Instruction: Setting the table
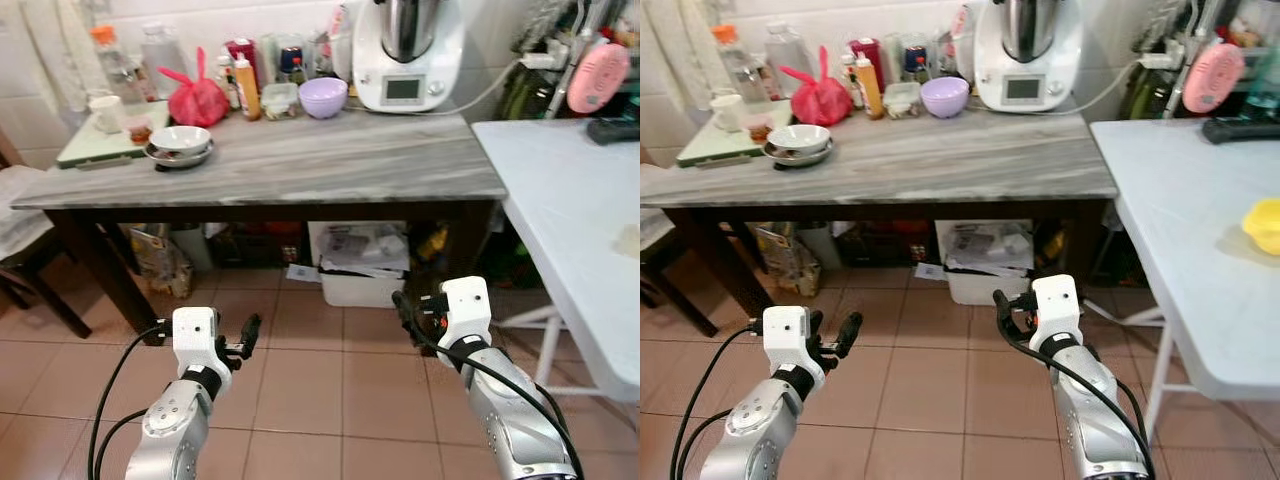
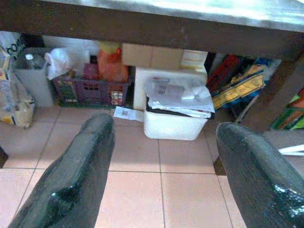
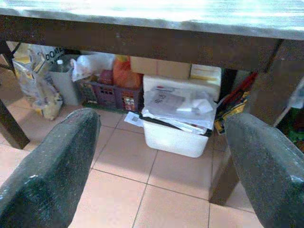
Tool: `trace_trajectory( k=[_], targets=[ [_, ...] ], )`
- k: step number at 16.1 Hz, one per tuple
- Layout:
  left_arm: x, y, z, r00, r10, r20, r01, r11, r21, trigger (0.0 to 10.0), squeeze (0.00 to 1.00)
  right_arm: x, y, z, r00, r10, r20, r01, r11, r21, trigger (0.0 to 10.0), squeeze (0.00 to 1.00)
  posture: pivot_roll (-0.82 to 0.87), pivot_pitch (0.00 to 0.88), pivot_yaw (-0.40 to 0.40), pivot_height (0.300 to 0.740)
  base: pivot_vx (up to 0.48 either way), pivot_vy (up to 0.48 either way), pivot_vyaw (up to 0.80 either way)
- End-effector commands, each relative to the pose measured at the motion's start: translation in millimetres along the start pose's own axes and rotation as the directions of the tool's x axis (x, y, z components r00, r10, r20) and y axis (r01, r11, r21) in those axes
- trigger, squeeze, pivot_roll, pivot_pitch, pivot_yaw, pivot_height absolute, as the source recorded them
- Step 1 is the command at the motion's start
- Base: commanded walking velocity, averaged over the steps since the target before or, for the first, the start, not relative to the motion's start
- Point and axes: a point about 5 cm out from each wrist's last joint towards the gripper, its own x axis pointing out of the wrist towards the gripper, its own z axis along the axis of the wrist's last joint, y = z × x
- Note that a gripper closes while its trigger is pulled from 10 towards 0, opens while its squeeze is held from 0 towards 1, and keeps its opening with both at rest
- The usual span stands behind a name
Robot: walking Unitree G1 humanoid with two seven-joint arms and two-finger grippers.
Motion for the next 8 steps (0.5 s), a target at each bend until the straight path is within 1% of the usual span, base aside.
trace_trajectory(
  k=[1, 8],
  targets=[
    [-1.4, 3.1, -2.7, 1.000, 0.014, -0.019, -0.014, 1.000, 0.013, 10.0, 0.00, 2.2, 1.0, 2.8, 1.000, -0.001, 0.010, 0.001, 1.000, -0.005, 10.0, 0.00, -0.09, 0.000, 0.087, 0.740, 0.000, 0.000, 0.00],
    [-1.3, 1.5, -3.9, 0.999, 0.006, -0.031, -0.005, 1.000, 0.028, 10.0, 0.00, 1.2, 0.3, 0.2, 1.000, -0.013, 0.002, 0.013, 1.000, -0.001, 10.0, 0.00, -0.09, 0.000, 0.093, 0.740, 0.000, 0.000, 0.00]
  ],
)
